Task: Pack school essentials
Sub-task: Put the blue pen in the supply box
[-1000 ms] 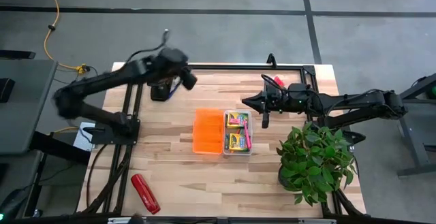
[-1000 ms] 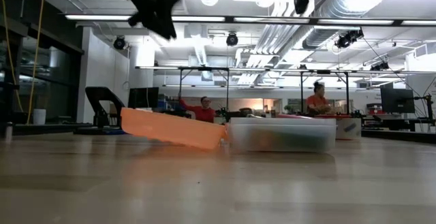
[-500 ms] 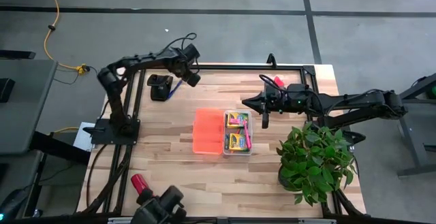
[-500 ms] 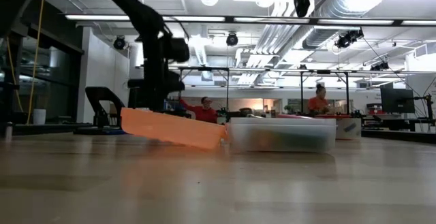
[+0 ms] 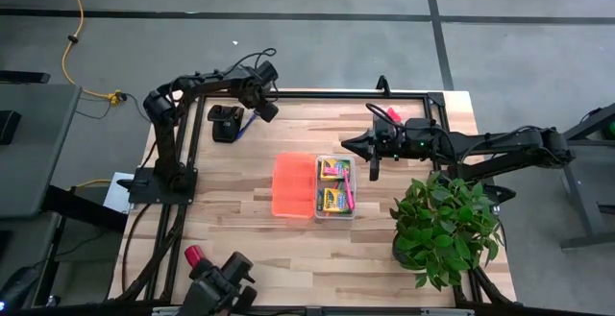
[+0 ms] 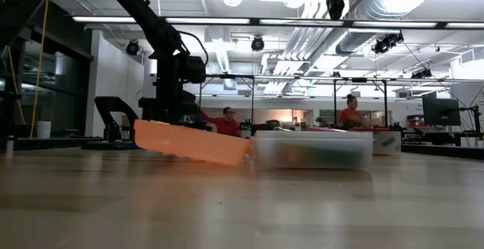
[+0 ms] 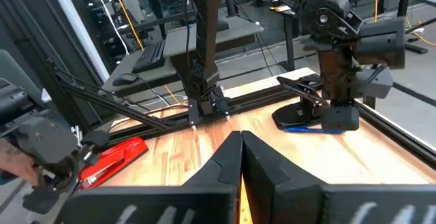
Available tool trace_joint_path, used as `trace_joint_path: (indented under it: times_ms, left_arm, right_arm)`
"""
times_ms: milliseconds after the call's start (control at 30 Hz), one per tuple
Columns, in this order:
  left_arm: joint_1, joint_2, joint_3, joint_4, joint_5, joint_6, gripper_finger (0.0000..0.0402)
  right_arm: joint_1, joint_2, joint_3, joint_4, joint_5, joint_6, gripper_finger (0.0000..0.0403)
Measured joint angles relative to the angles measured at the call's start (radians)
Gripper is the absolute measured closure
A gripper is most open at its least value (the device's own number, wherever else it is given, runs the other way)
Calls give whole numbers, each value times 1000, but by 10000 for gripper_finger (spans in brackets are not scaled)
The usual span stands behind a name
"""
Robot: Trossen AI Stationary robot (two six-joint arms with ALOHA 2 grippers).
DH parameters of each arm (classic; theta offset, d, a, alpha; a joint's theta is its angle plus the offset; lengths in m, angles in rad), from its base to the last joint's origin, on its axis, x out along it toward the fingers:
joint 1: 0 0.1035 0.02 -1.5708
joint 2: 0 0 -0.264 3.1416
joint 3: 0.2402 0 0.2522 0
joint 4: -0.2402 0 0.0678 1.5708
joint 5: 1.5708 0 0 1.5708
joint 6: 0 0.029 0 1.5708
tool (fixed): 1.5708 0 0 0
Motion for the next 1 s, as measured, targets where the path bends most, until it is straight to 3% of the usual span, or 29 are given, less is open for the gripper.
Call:
trace_joint_path:
  times_ms: [300, 533, 1000]
  left_arm:
    - [28, 25, 0, 6, 74, 34, 235]
    - [28, 49, 0, 4, 41, 33, 217]
    - [30, 48, 2, -58, 151, 118, 222]
  right_arm:
    - [0, 0, 0, 0, 0, 6, 403]
    - [0, 0, 0, 0, 0, 22, 403]
    - [0, 0, 0, 0, 0, 24, 403]
